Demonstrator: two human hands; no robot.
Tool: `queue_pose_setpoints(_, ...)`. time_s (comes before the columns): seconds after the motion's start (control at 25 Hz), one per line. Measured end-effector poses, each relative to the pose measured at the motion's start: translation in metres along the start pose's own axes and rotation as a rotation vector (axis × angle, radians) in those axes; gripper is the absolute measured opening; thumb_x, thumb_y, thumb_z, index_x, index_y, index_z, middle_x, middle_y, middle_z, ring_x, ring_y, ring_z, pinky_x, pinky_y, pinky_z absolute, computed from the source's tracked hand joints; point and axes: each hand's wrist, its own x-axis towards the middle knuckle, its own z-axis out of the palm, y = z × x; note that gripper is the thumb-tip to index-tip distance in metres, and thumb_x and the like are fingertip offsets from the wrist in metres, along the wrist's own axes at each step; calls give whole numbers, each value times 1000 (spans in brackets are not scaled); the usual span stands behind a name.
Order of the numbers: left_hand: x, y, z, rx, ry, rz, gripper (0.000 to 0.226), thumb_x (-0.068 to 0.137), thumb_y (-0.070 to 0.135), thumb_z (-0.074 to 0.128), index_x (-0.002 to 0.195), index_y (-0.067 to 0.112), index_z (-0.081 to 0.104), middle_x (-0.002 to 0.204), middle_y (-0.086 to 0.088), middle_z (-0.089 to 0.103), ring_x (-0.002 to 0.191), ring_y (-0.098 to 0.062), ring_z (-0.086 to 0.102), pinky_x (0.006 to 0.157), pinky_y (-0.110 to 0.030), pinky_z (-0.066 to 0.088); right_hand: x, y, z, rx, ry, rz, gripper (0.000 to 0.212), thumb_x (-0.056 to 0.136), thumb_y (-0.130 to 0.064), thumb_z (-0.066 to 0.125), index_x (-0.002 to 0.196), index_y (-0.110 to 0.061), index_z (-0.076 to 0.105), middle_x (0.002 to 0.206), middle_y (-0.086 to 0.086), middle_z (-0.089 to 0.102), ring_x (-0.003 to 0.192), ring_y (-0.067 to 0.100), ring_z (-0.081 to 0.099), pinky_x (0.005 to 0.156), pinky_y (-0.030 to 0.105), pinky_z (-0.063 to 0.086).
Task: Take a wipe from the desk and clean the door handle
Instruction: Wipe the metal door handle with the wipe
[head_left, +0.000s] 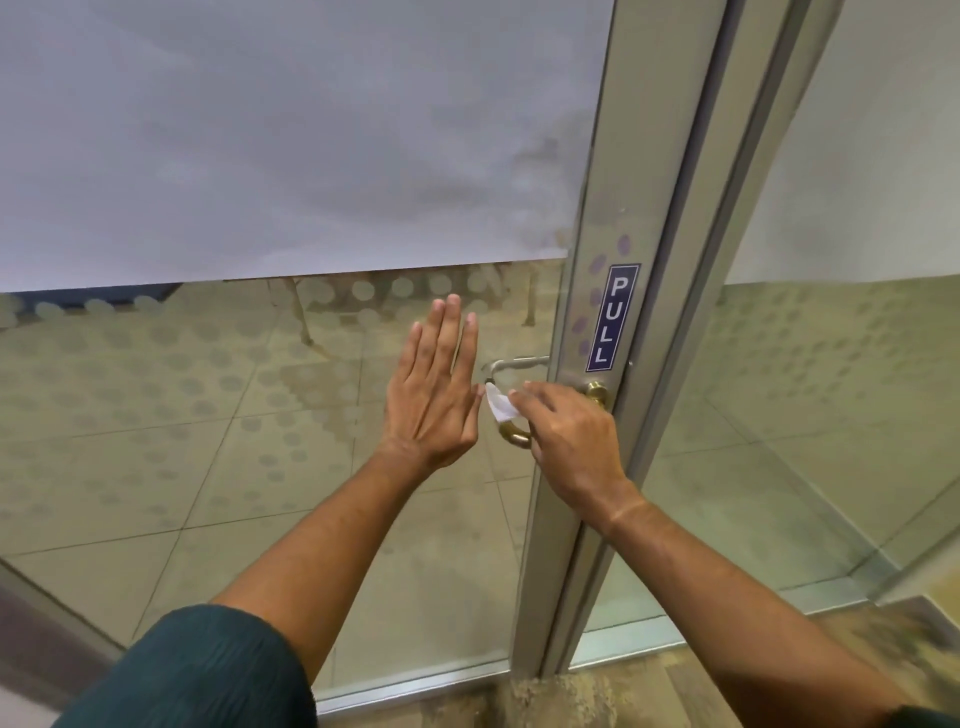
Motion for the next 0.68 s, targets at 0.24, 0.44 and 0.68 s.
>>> queue_pose_setpoints(0.24, 9, -6, 21, 88, 98, 23, 75, 97, 33, 37, 158, 3, 6, 166, -13, -18, 154, -25, -18, 126, -42, -8, 2, 5, 9, 41, -40, -9, 27, 70, -4, 82, 95, -5, 75, 85, 13, 70, 73, 31, 65, 56, 36, 53)
queue_pose_setpoints(0.44, 11, -8, 33, 176, 169, 29, 79, 100, 42, 26, 158, 6, -13, 163, -12, -29, 153, -26, -22, 125, -41, -10, 3, 0, 16, 126, -246, -18, 20, 83, -3, 70, 103, -5, 70, 93, 11, 67, 84, 29, 63, 57, 41, 55)
queue_pose_setpoints(0.68, 12, -7, 37, 187, 191, 20, 82, 100, 47, 27, 158, 7, -15, 163, -11, -31, 153, -24, -23, 125, -41, -11, -2, -6, 16, 207, -324, 6, 28, 81, -16, 54, 101, -7, 70, 98, 10, 69, 86, 26, 64, 67, 36, 57)
